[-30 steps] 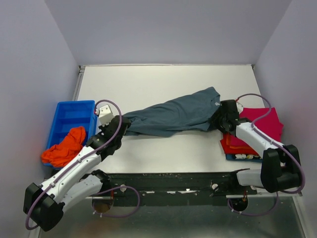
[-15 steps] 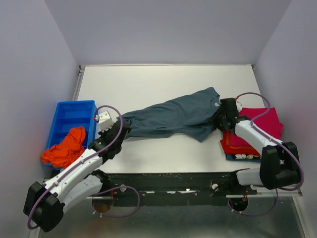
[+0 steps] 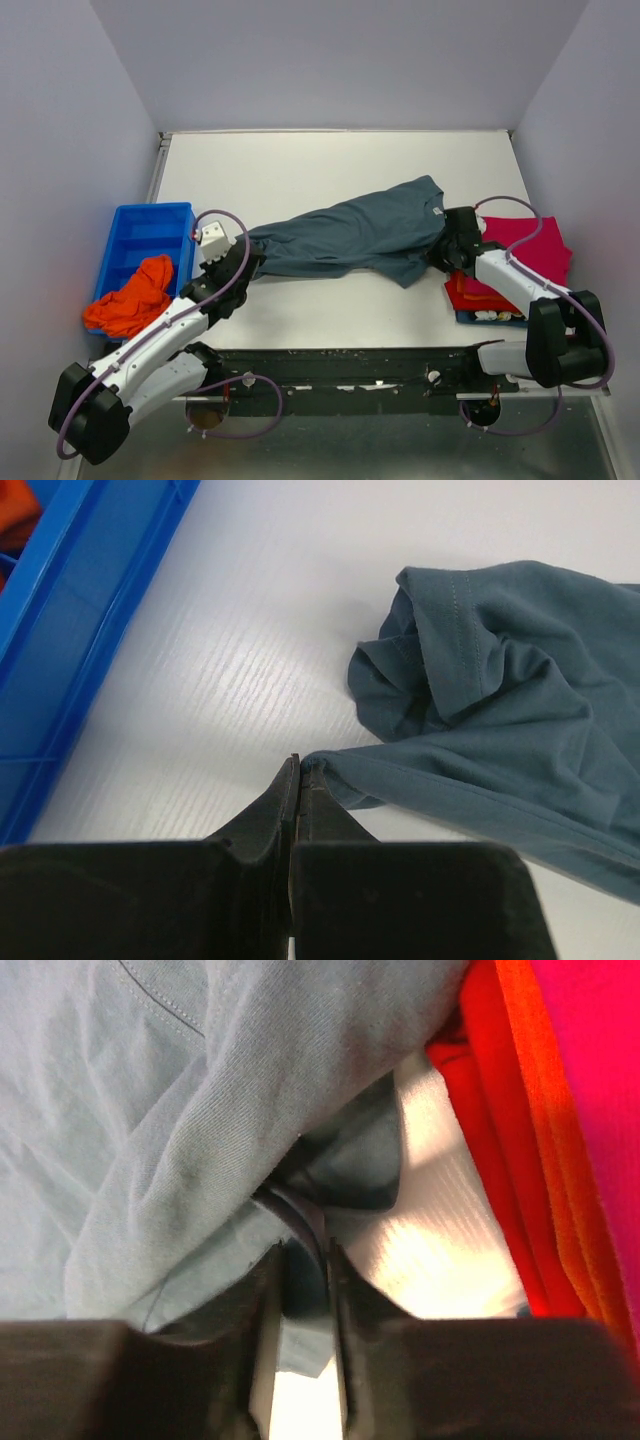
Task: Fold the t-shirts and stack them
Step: Flatten out the tshirt
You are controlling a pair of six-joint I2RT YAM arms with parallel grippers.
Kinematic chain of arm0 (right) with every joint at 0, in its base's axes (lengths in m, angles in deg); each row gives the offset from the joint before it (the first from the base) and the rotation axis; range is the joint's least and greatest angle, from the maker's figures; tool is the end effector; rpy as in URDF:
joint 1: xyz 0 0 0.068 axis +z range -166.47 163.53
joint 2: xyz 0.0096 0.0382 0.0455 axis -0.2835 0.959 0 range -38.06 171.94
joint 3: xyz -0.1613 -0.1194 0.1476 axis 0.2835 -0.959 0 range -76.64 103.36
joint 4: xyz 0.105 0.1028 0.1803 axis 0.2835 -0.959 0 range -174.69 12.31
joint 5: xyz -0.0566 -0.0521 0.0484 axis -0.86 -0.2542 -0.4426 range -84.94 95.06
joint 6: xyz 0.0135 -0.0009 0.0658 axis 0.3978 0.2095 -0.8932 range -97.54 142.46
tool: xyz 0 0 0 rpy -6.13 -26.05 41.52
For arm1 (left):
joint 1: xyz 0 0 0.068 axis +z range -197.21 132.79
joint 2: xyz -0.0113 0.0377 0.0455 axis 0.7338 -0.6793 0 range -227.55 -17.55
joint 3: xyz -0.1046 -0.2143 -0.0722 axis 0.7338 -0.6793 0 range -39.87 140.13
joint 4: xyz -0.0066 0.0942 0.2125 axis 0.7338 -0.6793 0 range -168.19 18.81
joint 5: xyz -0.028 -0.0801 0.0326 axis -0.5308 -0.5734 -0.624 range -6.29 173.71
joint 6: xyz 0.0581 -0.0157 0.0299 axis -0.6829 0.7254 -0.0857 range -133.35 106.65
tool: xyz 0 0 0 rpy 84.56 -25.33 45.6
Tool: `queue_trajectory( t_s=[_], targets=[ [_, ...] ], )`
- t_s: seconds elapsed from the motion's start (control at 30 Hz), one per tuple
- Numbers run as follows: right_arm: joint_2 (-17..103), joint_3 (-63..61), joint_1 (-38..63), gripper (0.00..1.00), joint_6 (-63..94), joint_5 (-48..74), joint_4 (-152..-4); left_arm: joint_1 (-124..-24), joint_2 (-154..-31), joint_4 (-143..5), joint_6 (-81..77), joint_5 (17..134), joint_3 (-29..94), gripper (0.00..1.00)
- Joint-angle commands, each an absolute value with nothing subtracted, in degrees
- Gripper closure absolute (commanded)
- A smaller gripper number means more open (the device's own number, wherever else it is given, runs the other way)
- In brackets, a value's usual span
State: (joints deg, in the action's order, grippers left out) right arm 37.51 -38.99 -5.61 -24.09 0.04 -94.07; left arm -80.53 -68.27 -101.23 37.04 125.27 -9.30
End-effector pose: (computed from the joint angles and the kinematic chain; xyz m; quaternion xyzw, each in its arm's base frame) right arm 0.2369 0.0407 0.1578 0.3041 0.9011 0.1105 0.2886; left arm 0.1557 -0.0597 0.1938 -0.2499 0.8514 0.0361 0.4597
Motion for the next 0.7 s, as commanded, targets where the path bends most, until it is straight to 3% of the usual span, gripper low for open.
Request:
queue_trajectory(
  t_s=[0.0, 0.03, 0.07, 0.37, 0.5, 0.67],
  targets=[
    [36.7, -38.2, -5.8, 0.82, -23.7, -2.2, -95.2, -80.3, -67.8, -101.7, 36.3, 127.1, -7.2, 1.0],
    [36.3, -37.9, -5.8, 0.95, -23.4, -2.3, -95.5, -80.3, -67.7, -101.9, 36.1, 127.3, -7.1, 1.0],
    [35.9, -37.5, -5.8, 0.99, -23.2, -2.3, -95.8, -80.2, -67.6, -101.9, 36.0, 127.4, -6.8, 1.0],
    [29.1, -23.3, -5.7, 0.99, -21.9, -0.5, -97.6, -78.3, -76.7, -96.3, 28.9, 124.8, 6.1, 1.0],
    [31.0, -9.6, -5.7, 0.99, -21.1, 0.6, -98.3, -73.1, -87.8, -95.0, 23.4, 116.0, 22.4, 1.0],
    [33.2, 9.2, -5.7, 0.99, -19.2, 0.7, -100.4, -70.1, -99.6, -105.4, 17.0, 117.3, 51.5, 1.0]
  ],
)
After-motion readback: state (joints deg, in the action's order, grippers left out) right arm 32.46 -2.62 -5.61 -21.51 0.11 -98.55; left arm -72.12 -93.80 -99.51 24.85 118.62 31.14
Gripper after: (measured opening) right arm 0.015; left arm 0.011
